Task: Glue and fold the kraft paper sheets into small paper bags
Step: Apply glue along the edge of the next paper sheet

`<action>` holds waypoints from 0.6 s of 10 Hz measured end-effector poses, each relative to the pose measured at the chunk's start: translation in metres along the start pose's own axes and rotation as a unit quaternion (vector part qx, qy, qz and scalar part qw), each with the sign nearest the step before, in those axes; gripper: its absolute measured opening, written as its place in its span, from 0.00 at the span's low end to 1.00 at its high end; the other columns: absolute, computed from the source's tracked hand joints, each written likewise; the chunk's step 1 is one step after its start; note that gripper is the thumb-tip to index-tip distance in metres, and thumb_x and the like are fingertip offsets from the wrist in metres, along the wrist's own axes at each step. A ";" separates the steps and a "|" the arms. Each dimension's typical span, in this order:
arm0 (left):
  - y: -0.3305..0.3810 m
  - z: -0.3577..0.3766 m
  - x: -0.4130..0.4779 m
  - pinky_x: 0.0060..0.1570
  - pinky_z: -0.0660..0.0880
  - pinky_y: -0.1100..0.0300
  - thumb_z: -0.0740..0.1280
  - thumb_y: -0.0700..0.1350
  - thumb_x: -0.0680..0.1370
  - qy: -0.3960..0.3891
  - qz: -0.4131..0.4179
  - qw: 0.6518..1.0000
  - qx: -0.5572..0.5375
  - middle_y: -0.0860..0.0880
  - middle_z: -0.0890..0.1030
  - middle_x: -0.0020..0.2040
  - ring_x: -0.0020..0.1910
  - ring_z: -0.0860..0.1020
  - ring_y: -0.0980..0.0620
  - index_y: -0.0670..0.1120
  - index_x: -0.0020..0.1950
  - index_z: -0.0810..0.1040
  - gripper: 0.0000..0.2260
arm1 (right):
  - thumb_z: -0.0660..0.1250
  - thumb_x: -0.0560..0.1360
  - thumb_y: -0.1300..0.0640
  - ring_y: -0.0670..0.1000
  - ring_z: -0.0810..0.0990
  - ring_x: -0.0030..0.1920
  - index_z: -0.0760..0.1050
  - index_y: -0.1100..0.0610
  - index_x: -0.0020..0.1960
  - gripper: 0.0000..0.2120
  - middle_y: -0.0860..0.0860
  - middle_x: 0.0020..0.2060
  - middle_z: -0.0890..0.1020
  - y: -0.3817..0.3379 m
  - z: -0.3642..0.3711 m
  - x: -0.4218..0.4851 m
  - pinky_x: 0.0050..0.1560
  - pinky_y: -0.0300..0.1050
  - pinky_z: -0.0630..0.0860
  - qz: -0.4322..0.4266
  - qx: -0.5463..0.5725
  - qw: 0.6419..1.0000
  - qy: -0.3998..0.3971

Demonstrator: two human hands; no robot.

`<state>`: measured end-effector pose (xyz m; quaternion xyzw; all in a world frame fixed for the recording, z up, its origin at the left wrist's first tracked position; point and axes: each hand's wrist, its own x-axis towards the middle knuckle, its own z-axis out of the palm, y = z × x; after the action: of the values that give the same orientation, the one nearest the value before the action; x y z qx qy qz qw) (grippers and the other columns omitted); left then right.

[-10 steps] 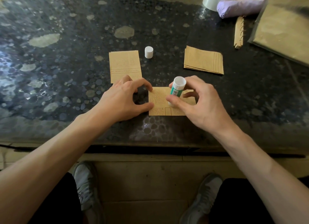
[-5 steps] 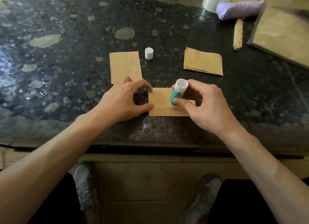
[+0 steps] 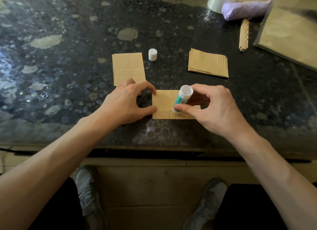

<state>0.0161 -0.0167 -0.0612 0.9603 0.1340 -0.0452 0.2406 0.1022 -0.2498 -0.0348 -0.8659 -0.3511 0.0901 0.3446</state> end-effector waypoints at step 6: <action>0.000 0.000 -0.001 0.55 0.76 0.47 0.71 0.67 0.71 0.003 0.001 1.000 -0.003 0.53 0.71 0.55 0.57 0.72 0.51 0.67 0.63 0.72 0.22 | 0.77 0.72 0.44 0.34 0.82 0.54 0.80 0.40 0.55 0.13 0.33 0.49 0.82 0.002 -0.006 -0.006 0.54 0.29 0.78 -0.009 0.056 0.997 -0.051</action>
<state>0.0155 -0.0173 -0.0609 0.9598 0.1344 -0.0414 0.2429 0.1013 -0.2580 -0.0323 -0.8363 -0.3702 0.1503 0.3753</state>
